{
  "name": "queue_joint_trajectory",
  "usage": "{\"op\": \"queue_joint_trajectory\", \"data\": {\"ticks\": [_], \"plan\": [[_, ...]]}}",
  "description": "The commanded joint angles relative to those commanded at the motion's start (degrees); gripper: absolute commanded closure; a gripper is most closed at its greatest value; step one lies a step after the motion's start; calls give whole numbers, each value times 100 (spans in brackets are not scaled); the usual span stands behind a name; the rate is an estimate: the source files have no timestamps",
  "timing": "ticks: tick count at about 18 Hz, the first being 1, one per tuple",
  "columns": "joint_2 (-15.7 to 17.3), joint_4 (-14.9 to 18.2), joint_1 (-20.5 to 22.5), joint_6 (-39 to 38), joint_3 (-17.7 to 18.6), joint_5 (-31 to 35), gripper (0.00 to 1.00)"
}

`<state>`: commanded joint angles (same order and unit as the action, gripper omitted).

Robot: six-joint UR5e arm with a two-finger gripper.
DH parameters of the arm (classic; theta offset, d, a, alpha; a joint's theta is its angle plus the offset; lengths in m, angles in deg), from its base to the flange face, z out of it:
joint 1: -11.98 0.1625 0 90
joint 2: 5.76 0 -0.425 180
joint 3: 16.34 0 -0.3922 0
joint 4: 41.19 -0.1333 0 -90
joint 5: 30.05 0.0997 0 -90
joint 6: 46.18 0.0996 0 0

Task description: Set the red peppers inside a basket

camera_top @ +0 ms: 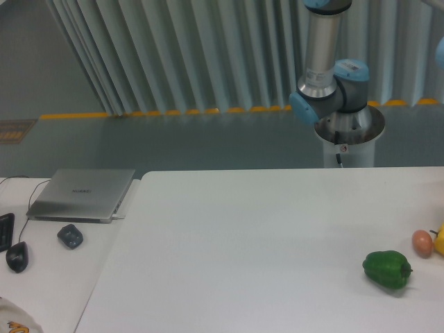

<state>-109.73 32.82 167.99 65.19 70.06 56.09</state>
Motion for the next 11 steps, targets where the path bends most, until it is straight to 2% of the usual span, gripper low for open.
{"op": "queue_joint_trajectory", "data": {"ticks": [3,11], "plan": [[-70,-17,-246,-519,-35,105,0],[-88,-9,-300,-520,-27,202,0]]}}
